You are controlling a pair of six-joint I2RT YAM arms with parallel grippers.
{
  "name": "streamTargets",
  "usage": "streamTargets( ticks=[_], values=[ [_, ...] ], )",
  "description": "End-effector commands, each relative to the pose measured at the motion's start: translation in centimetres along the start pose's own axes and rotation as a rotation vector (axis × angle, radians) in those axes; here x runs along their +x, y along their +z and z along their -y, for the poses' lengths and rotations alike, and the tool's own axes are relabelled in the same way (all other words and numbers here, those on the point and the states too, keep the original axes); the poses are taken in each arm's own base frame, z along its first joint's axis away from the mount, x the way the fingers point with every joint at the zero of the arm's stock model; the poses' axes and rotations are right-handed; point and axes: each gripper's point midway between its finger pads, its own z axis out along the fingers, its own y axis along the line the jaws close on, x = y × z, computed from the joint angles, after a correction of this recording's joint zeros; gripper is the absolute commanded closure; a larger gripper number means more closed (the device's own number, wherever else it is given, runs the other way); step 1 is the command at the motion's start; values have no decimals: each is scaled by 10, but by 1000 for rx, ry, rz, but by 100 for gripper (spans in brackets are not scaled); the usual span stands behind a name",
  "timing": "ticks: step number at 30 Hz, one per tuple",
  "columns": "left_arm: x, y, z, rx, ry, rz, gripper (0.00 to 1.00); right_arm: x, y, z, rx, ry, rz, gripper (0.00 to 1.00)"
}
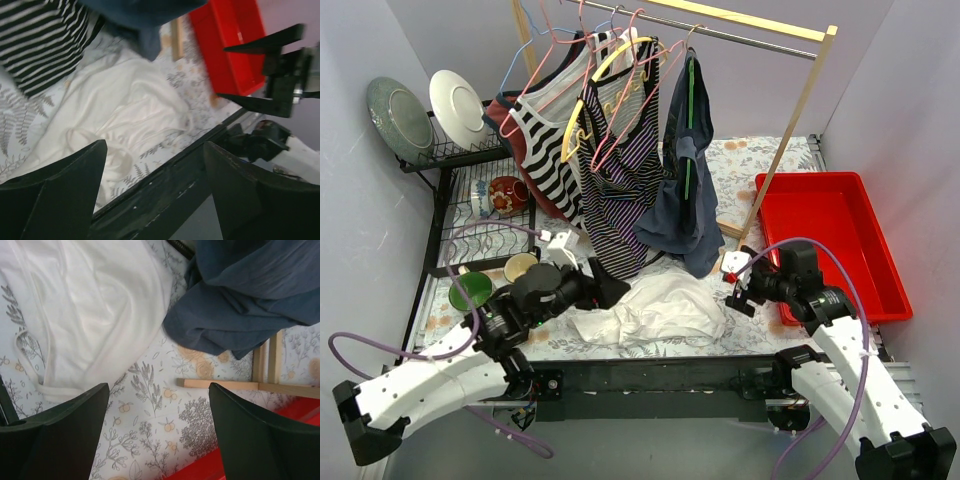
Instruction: Place the tank top on the hanger
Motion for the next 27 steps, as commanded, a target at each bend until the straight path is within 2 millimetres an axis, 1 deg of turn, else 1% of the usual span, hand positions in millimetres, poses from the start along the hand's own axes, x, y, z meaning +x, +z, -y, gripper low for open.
streamTargets(
  ticks=[1, 2, 3, 4, 5, 7, 8, 9, 10, 11, 12, 14, 15, 16, 17, 18, 19, 21, 22, 23, 24, 27],
  values=[
    [-44, -36, 41, 104, 116, 72, 21, -39, -7, 19, 61, 46, 144, 11],
    [-62, -46, 55, 128, 155, 114, 21, -46, -5, 9, 7, 73, 197, 12],
    [-75, -53, 62, 133, 175, 145, 19, -46, -3, 4, -14, 86, 222, 12],
    [-83, -56, 65, 119, 204, 157, 18, -45, -2, 3, -21, 96, 240, 12],
    [-110, -65, 79, 107, 219, 218, 18, -45, -1, -3, -50, 112, 250, 12],
    [-128, -64, 87, 76, 299, 242, 17, -45, -2, -1, -51, 125, 238, 12],
    [-135, -51, 89, 36, 326, 234, 17, -46, -3, 1, -46, 153, 231, 12],
    [-155, -56, 104, 42, 355, 276, 17, -46, -2, 2, -47, 165, 231, 12],
    [-166, -54, 111, 33, 361, 300, 17, -45, -1, 3, -46, 178, 231, 12],
    [-174, -48, 116, 20, 373, 310, 17, -45, -1, 3, -49, 187, 232, 12],
    [-191, -41, 128, 17, 378, 332, 17, -44, 0, 3, -52, 198, 226, 12],
    [-213, -30, 133, -6, 382, 357, 17, -40, 0, 6, -33, 205, 208, 12],
    [-218, -13, 135, -15, 387, 333, 17, -39, 0, 8, -22, 206, 205, 12],
    [-244, -19, 139, -22, 368, 382, 17, -38, 0, 10, -12, 212, 199, 12],
    [-256, -17, 141, -27, 362, 398, 17, -36, -1, 13, 2, 220, 188, 12],
    [-263, -11, 140, -46, 367, 403, 17, -35, -1, 14, 7, 225, 183, 12],
    [-277, -4, 142, -57, 377, 420, 17, -34, -1, 15, 13, 236, 178, 12],
    [-287, 6, 143, -75, 396, 426, 17, -32, -2, 18, 24, 242, 170, 12],
    [-289, 20, 138, -101, 405, 411, 17, -31, -1, 18, 24, 247, 164, 12],
    [-299, 17, 143, -105, 417, 433, 18, -31, -2, 19, 27, 247, 163, 12],
    [-303, 19, 144, -110, 421, 439, 18, -30, -2, 20, 31, 248, 161, 12],
    [-317, 28, 143, -131, 448, 453, 22, -29, -2, 21, 37, 252, 157, 13]
  ],
)
